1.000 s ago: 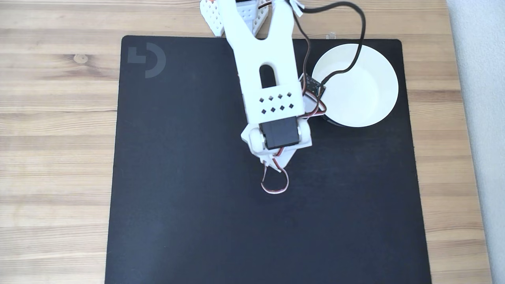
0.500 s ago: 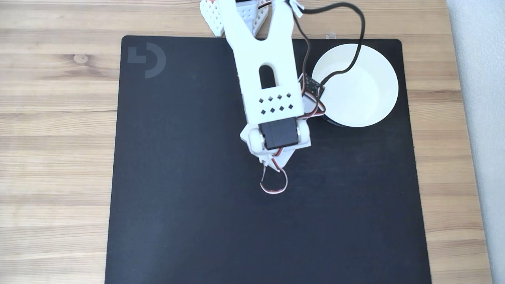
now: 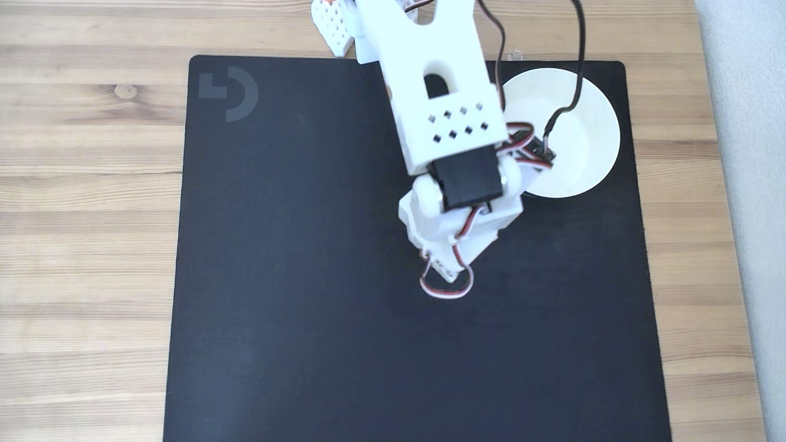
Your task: Pick up the toy and place it on the plate
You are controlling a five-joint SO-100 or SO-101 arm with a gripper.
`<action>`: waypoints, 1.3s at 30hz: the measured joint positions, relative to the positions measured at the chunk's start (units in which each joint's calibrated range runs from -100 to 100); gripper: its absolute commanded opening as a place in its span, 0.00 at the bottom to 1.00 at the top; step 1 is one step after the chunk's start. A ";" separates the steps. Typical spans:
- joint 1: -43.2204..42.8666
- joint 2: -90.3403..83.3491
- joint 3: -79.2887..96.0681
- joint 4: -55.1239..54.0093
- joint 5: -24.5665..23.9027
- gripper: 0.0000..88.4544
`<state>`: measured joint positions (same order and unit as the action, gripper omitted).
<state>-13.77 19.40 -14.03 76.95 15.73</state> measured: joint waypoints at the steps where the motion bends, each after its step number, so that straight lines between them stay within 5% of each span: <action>1: 0.00 -1.50 0.00 -0.25 -0.77 0.05; 17: -7.74 -23.73 4.63 -0.34 -8.91 0.03; 32: -27.13 -57.37 61.31 -25.58 -21.72 0.03; 39: -32.54 -58.95 72.74 -34.44 -24.40 0.03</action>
<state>-46.32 -39.55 58.72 42.51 -8.67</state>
